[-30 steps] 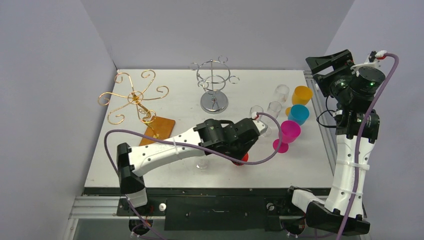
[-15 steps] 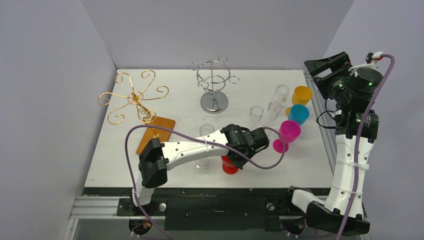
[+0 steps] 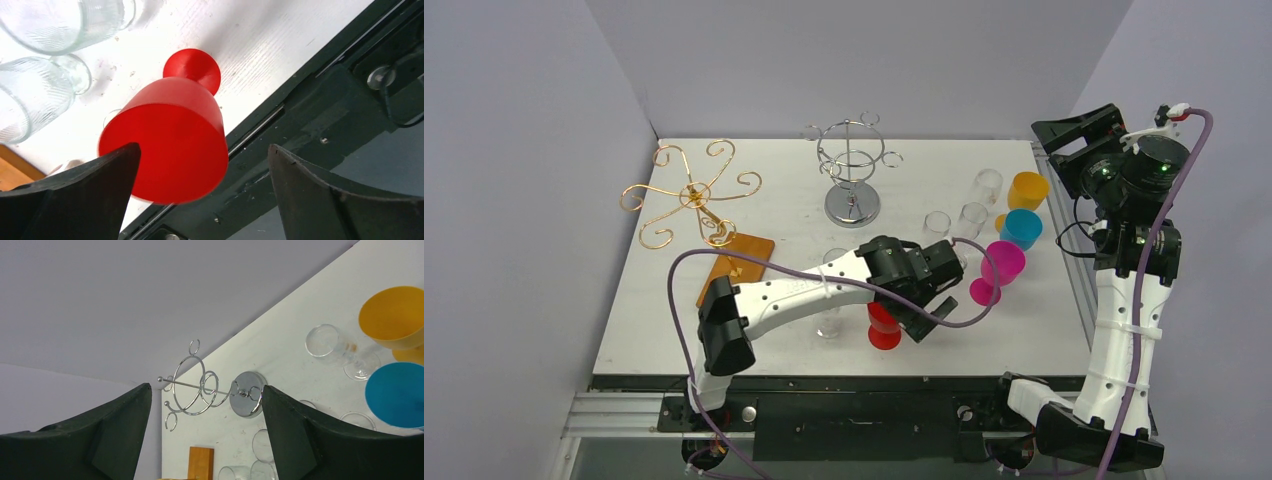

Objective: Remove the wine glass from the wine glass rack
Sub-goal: Reset both arms

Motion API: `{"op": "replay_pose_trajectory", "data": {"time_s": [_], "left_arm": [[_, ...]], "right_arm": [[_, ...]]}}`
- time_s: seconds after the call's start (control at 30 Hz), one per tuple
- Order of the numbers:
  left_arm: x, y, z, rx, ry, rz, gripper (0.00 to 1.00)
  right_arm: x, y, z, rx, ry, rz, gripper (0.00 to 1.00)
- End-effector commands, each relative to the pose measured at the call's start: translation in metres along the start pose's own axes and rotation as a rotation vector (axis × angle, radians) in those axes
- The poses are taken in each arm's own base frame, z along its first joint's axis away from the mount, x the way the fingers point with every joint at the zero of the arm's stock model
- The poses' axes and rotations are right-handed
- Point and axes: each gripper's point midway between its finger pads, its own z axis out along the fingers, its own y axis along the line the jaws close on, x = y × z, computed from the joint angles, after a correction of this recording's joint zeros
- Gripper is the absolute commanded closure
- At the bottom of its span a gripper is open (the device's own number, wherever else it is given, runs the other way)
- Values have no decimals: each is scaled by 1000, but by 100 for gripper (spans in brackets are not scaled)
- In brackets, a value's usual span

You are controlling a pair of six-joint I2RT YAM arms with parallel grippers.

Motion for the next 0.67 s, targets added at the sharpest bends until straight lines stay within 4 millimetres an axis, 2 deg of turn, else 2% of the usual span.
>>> {"op": "replay_pose_trajectory", "data": {"time_s": [0.0,0.13,0.17,0.2,0.27,0.3,0.43,0.47,0.5,0.53,0.57,0.63], "left_arm": [[-30,17,-74,16,-183,-54,3],[-50,36,-117,35,-301,-136,4],[-58,47,-135,33,-357,-175,4],[-64,53,-144,32,-389,-198,4],[-81,77,-178,15,-507,-273,4],[-88,95,-193,-23,-569,-320,4],[-103,152,-242,-150,-770,-460,4],[-103,164,-245,-177,-786,-487,4],[-106,171,-257,-179,-831,-502,4],[-106,179,-257,-191,-839,-512,4],[-108,184,-266,-190,-877,-517,4],[-109,194,-272,-201,-906,-532,4]], "right_arm": [[-9,19,-10,-62,-37,-25,24],[-9,21,-13,-70,-37,-28,24],[-8,21,-13,-70,-35,-28,24],[-9,22,-14,-72,-37,-31,24],[-8,23,-15,-76,-36,-35,24],[-8,23,-16,-78,-37,-38,24],[-7,24,-19,-76,-38,-54,24],[-7,24,-22,-76,-41,-61,24],[-7,24,-23,-74,-43,-66,24],[-7,23,-25,-67,-46,-76,24],[-6,22,-27,-62,-46,-79,24],[-6,20,-30,-54,-50,-99,24]]}}
